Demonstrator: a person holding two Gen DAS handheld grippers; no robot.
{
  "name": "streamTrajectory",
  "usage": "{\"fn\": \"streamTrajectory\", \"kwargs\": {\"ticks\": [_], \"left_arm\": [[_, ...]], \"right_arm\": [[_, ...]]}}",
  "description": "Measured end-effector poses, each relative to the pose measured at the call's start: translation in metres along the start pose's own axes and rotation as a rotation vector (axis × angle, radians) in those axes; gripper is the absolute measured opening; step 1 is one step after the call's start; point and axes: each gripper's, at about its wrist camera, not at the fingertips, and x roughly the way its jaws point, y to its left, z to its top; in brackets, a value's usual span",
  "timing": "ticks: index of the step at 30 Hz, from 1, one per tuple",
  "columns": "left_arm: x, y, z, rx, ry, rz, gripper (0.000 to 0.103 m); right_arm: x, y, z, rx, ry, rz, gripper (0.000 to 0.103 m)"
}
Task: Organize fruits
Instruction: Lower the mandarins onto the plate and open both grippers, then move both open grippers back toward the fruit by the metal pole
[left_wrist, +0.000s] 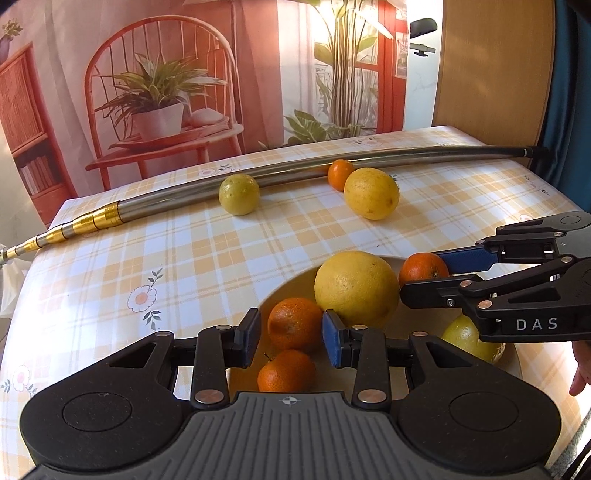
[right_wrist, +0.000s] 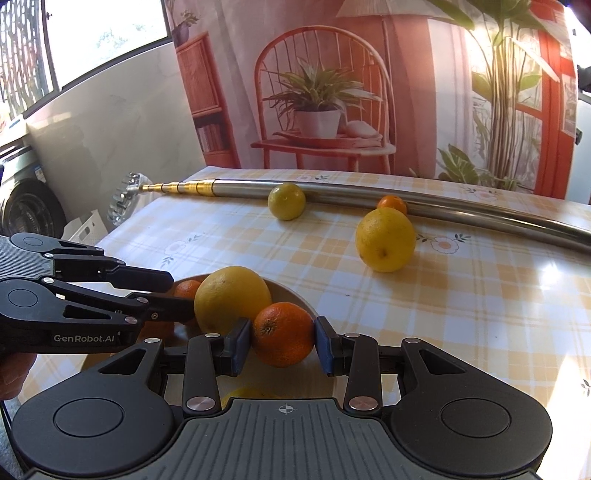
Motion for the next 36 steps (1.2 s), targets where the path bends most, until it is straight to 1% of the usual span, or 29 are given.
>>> {"fn": "streamTrajectory", "kwargs": {"ticks": [7, 15, 21, 26, 30, 34, 36], "left_arm": [[-0.003, 0.002, -0.001, -0.013, 0.000, 0.011, 0.040], [-0.015, 0.006, -0.002, -0.044, -0.018, 0.036, 0.040], [-0.035, 0.018, -0.004, -0.148, -0.056, 0.043, 0.040], [-0.049, 0.031, -0.011, -0.254, -0.056, 0.051, 0.040], [-0.060, 0.038, -0.012, -0.276, -0.075, 0.058, 0.040], [-0.070, 0.046, -0.007, -0.297, -0.108, 0.066, 0.040], [-0.074, 0.050, -0.004, -0.298, -0.123, 0.078, 0.040]], "right_arm": [[0.000, 0.001, 0.002, -0.005, -0.002, -0.008, 0.035], [-0.016, -0.003, 0.003, 0.003, -0.038, -0.050, 0.035], [-0.026, -0.012, 0.000, 0.059, -0.058, -0.088, 0.036], [-0.032, -0.012, -0.001, 0.061, -0.066, -0.102, 0.036], [-0.039, -0.011, 0.004, 0.054, -0.086, -0.117, 0.039], [-0.049, -0.013, 0.013, 0.032, -0.105, -0.122, 0.040], [-0.054, -0.014, 0.019, 0.017, -0.116, -0.138, 0.041]]}}
